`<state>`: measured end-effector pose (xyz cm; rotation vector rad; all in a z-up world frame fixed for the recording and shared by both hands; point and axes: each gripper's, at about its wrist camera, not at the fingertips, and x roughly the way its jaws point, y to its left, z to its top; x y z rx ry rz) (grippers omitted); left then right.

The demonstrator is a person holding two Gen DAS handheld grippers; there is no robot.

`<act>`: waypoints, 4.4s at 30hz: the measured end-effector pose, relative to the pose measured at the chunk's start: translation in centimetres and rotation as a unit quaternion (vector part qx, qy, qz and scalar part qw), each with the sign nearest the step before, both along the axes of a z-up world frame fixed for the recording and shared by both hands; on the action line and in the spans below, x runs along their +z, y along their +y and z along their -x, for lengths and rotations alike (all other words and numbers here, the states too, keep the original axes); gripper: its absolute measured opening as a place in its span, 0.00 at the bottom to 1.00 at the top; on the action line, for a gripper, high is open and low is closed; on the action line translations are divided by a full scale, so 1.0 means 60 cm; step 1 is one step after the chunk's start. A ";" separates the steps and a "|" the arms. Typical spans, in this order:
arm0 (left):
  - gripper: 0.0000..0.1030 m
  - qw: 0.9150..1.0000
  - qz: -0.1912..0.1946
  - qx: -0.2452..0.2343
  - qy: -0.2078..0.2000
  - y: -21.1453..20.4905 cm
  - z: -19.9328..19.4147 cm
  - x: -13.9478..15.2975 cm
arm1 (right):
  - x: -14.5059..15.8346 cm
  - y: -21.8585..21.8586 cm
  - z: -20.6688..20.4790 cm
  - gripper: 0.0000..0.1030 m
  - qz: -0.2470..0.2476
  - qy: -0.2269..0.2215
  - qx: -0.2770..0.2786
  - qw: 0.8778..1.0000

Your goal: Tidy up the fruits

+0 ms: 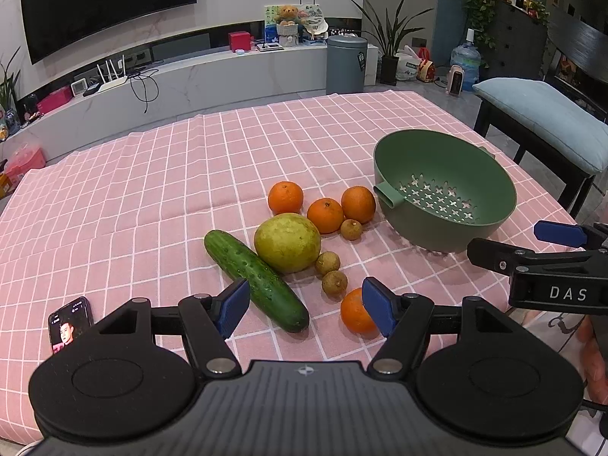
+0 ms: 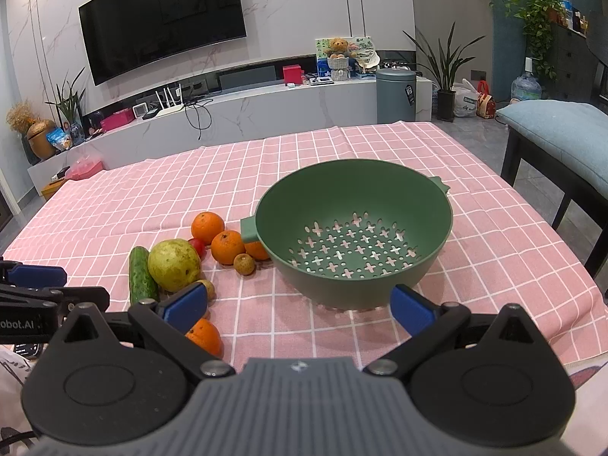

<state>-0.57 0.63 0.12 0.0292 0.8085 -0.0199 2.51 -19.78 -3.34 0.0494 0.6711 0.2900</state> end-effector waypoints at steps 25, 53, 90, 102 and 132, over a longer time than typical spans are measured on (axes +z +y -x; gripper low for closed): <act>0.78 1.000 0.001 -0.003 0.004 0.000 0.001 0.000 | 0.000 0.001 -0.001 0.96 0.001 0.000 0.000 1.000; 0.61 0.992 0.105 0.021 0.074 0.107 -0.088 -0.040 | -0.016 0.077 -0.036 0.65 0.006 0.038 0.100 0.994; 0.58 0.971 0.150 0.084 0.168 0.185 -0.149 -0.106 | -0.105 0.277 -0.172 0.63 0.160 0.007 0.348 0.924; 0.73 0.958 0.190 0.125 0.172 0.197 -0.164 -0.130 | -0.114 0.287 -0.177 0.60 0.159 0.003 0.340 0.927; 0.78 0.957 0.155 0.163 0.184 0.204 -0.177 -0.122 | -0.121 0.290 -0.176 0.60 0.124 0.020 0.350 0.928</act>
